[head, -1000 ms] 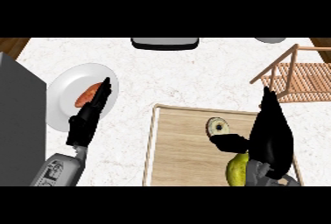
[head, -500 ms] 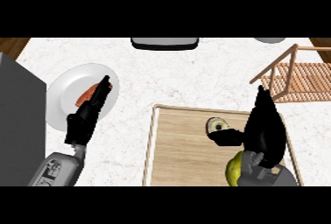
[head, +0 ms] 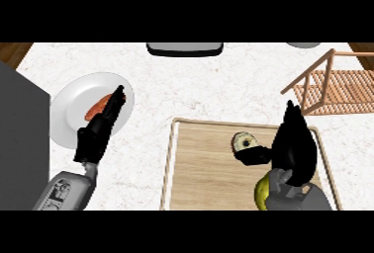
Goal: Pick the cupcake from the tray and place it in the tiered shelf
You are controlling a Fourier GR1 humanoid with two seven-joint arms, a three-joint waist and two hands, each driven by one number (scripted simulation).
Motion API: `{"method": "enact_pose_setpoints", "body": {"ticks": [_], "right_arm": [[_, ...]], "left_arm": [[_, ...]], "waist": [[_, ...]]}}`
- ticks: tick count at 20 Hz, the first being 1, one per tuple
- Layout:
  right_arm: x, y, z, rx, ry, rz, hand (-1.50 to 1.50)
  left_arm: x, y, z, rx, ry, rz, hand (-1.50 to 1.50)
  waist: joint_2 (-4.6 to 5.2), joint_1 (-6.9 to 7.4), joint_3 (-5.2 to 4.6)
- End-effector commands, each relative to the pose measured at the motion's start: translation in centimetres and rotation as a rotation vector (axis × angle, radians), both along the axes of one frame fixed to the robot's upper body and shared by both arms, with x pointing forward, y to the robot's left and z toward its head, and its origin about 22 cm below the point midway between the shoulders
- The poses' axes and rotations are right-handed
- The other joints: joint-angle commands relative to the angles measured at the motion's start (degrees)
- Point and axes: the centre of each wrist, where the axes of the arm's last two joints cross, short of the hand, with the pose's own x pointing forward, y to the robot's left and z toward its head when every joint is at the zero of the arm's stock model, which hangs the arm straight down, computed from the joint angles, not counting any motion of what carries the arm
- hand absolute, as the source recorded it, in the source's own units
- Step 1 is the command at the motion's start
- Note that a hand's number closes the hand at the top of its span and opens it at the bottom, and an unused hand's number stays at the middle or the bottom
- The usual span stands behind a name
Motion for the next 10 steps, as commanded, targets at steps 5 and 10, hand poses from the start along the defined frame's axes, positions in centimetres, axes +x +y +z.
{"method": "enact_pose_setpoints", "body": {"ticks": [5, 10], "right_arm": [[1.0, 1.2, -0.5, 0.041, 0.117, -0.181, -1.50], [1.5, 0.6, -0.6, 0.053, 0.131, -0.205, -1.50]], "left_arm": [[0.1, -0.4, -0.5, 0.001, 0.012, -0.010, 0.00], [-0.2, 0.4, 0.0, -0.012, 0.000, -0.001, 0.00]], "waist": [[0.09, -0.04, 0.01], [0.00, 0.31, 0.02]]}}
